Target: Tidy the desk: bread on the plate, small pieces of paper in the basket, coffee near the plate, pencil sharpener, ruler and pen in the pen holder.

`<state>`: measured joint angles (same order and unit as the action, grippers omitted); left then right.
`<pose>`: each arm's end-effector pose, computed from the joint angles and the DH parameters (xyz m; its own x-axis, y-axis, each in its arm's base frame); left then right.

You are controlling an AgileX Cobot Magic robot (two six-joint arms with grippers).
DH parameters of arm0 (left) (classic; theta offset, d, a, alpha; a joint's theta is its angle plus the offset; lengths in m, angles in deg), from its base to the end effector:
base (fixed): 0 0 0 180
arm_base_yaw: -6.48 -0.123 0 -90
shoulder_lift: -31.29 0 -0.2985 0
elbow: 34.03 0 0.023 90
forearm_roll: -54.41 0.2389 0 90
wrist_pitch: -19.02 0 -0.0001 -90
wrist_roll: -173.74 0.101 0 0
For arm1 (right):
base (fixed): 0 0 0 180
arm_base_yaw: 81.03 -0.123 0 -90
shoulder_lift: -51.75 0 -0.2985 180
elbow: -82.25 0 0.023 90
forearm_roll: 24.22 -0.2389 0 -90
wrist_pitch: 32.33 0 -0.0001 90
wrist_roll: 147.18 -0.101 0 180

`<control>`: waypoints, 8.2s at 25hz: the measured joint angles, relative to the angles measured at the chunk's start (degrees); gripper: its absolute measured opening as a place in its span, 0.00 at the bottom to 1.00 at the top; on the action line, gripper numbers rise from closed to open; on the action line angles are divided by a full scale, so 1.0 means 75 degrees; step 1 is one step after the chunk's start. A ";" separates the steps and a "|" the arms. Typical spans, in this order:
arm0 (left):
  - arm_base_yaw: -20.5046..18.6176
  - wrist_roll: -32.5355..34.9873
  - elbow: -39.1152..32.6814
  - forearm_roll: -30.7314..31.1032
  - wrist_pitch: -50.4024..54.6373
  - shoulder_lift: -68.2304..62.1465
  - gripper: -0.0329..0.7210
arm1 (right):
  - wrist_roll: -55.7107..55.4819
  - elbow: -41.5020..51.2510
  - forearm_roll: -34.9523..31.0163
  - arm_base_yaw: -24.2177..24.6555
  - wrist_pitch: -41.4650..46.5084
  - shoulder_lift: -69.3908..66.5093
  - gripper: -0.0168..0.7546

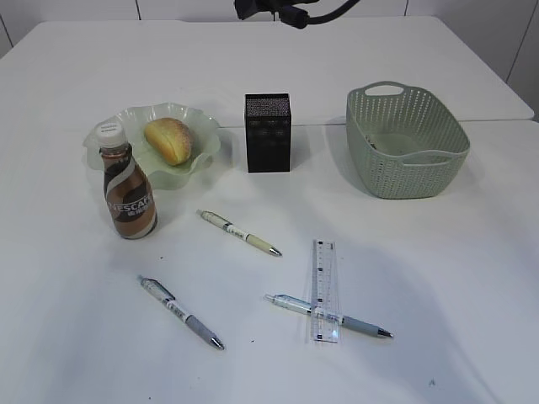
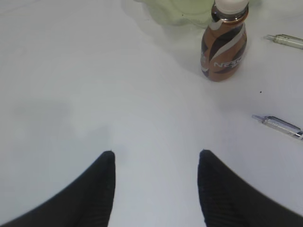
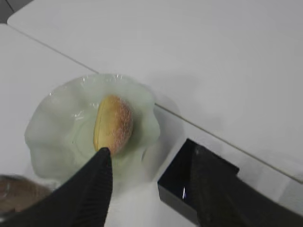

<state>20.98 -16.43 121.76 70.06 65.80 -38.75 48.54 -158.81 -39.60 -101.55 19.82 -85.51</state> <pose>0.2002 -0.0313 0.3329 -0.7396 0.2035 -0.6416 0.1319 0.9785 0.1582 0.4835 0.2036 0.3449 -0.5114 -0.3031 -0.8041 -0.5566 0.8298 0.0412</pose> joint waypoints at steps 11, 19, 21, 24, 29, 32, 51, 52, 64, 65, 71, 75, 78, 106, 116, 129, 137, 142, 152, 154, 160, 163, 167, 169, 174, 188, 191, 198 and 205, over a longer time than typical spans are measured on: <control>0.0000 0.0000 0.0000 -0.0176 0.0046 0.0000 0.56 | -0.0080 0.0287 0.0492 0.0000 0.2581 0.0782 0.57; 0.0000 -0.0012 0.0000 -0.0521 0.0372 0.0000 0.56 | -0.1420 0.1961 0.1079 0.0000 0.2596 0.1975 0.57; 0.0000 -0.0012 0.0004 -0.0588 0.0466 0.0000 0.56 | -0.1783 0.2303 0.1097 0.0000 0.2596 0.2223 0.57; 0.0000 -0.0012 0.0203 -0.0614 0.0765 0.0000 0.56 | -0.2317 0.2827 0.1097 0.0000 0.2596 0.2554 0.57; 0.0000 -0.0012 0.0846 -0.0631 0.1150 0.0000 0.55 | -0.3089 0.3893 0.0972 0.0000 0.2596 0.3096 0.57; 0.0000 -0.0012 0.1222 -0.0664 0.1329 0.0000 0.55 | -0.3375 0.4414 0.0900 0.0000 0.2596 0.3240 0.57; 0.0000 -0.0012 0.1518 -0.1066 0.2572 0.0000 0.55 | -0.5124 0.6418 0.1278 -0.0613 0.2510 0.2848 0.58; 0.0000 -0.0012 0.1518 -0.1066 0.2593 0.0000 0.55 | -0.5301 0.6418 0.1283 -0.0613 0.2496 0.2739 0.58; 0.0000 -0.0012 0.1518 -0.1066 0.2700 0.0000 0.55 | -0.5567 0.6418 0.1239 -0.0613 0.2335 0.1683 0.70; 0.0000 -0.0012 0.1518 -0.1066 0.2713 0.0000 0.55 | -0.5567 0.6418 0.1239 -0.0613 0.2221 0.1593 0.70; 0.0000 -0.0012 0.1518 -0.1066 0.2730 0.0000 0.55 | -0.5567 0.6418 0.1094 -0.0613 0.1733 0.1275 0.70; 0.0000 -0.0012 0.1518 -0.1066 0.2734 0.0000 0.55 | -0.5567 0.6418 0.1096 -0.0613 0.1541 0.1103 0.70; 0.0000 -0.0012 0.1518 -0.1066 0.2734 0.0000 0.55 | -0.5567 0.6418 0.1096 -0.0613 0.1327 0.1058 0.70; 0.0000 -0.0012 0.1518 -0.0885 0.2734 0.0000 0.54 | -0.5554 0.6418 0.0962 -0.0613 0.1108 0.0551 0.70; 0.0000 -0.0012 0.1518 -0.0885 0.2746 0.0000 0.54 | -0.5554 0.6418 0.0973 -0.0613 0.1190 0.0412 0.70; 0.0000 -0.0012 0.1518 -0.0880 0.2746 0.0000 0.54 | -0.5554 0.6418 0.0973 -0.0613 0.1204 0.0396 0.70; 0.0000 -0.0012 0.1518 -0.0868 0.2750 0.0000 0.53 | -0.5554 0.6403 0.0973 -0.0613 0.1231 0.0384 0.70; 0.0000 -0.0012 0.1518 -0.0868 0.2750 0.0000 0.53 | -0.5554 0.6403 0.0978 -0.0613 0.1231 0.0384 0.67; 0.0000 -0.0012 0.1518 -0.0862 0.2762 0.0000 0.53 | -0.5554 0.6403 0.1056 -0.0613 0.1231 0.0384 0.41; 0.0000 -0.0012 0.1518 -0.0862 0.2762 0.0000 0.52 | -0.5554 0.6403 0.1055 -0.0613 0.1231 0.0384 0.40; 0.0000 -0.0012 0.1518 -0.0862 0.2762 0.0000 0.52 | -0.5554 0.6403 0.1070 -0.0613 0.1231 0.0384 0.40; 0.0000 -0.0012 0.1518 -0.0851 0.2762 0.0000 0.52 | -0.5493 0.6403 0.1071 -0.0613 0.1278 0.0384 0.40; 0.0000 -0.0012 0.1518 -0.0851 0.2762 0.0000 0.52 | -0.5383 0.6403 0.1085 -0.0613 0.1434 0.0384 0.40; 0.0000 -0.0012 0.1518 -0.0845 0.2762 0.0000 0.52 | -0.5307 0.6289 0.1084 -0.0613 0.1598 0.0378 0.40; 0.0000 -0.0012 0.1518 -0.0828 0.2738 0.0000 0.51 | -0.5259 0.5714 0.1084 -0.0613 0.1954 0.0343 0.40; 0.0000 -0.0012 0.1518 -0.0720 0.2466 0.0000 0.50 | -0.5151 0.4600 0.1098 -0.0613 0.2293 0.0365 0.40; 0.0000 -0.0012 0.1518 -0.0609 0.2278 0.0000 0.50 | -0.5116 0.4600 0.1232 -0.0613 0.2308 0.0650 0.40; 0.0000 -0.0012 0.1518 -0.0565 0.1873 0.0000 0.50 | -0.5098 0.4600 0.1709 -0.0613 0.2362 0.1438 0.40; 0.0000 -0.0012 0.1518 -0.0565 0.1623 0.0000 0.50 | -0.5087 0.4600 0.2245 -0.0613 0.2410 0.2379 0.40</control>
<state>20.98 -16.52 133.14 65.83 77.97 -38.75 10.39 -124.31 -22.76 -106.15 37.89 -67.67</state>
